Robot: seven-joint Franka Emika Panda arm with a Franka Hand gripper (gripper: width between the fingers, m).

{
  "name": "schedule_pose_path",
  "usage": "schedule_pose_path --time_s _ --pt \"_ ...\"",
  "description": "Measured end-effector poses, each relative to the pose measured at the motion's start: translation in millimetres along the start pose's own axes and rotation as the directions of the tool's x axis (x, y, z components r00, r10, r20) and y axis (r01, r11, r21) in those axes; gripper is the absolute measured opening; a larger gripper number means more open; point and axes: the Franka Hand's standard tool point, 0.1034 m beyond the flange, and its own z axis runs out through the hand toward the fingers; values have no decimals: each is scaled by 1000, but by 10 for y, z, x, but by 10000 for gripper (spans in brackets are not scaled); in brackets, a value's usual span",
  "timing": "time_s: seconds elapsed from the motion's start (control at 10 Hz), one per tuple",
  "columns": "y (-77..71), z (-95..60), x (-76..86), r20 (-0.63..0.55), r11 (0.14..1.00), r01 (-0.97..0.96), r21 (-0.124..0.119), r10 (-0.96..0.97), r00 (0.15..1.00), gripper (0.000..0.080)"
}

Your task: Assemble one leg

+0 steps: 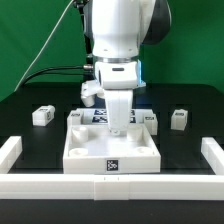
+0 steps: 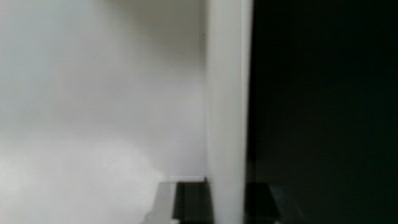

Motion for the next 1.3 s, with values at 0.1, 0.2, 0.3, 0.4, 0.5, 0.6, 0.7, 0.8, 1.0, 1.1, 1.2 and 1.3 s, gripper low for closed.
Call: schedule_pose_path --time_s 0.1,0.2,0.3,0.4,0.5,0.6,0.7,0.8,1.0,1.1,1.2,1.3 --pt "68 2 83 -4 1000 -19 -7 19 1000 61" --pt "158 -4 176 -9 999 -35 -17 35 999 61" --pt "273 -10 307 -16 998 -55 -30 55 998 61" --pt "350 -17 454 -22 995 -92 -37 91 996 61" --pt "403 -21 620 -26 993 -114 -41 113 993 61" --pt "440 -23 722 -23 994 -104 -37 104 994 61" --pt "480 -25 789 -23 995 -94 -40 93 995 61" --pt "499 -27 845 -24 996 -81 -43 80 996 61" --pt "535 -28 931 -26 998 -51 -39 50 998 61" --pt "551 -31 907 -22 999 -29 -34 29 999 61" --pt "545 -27 907 -23 999 -34 -33 33 999 143" --pt "544 -25 906 -23 999 -34 -33 33 999 143"
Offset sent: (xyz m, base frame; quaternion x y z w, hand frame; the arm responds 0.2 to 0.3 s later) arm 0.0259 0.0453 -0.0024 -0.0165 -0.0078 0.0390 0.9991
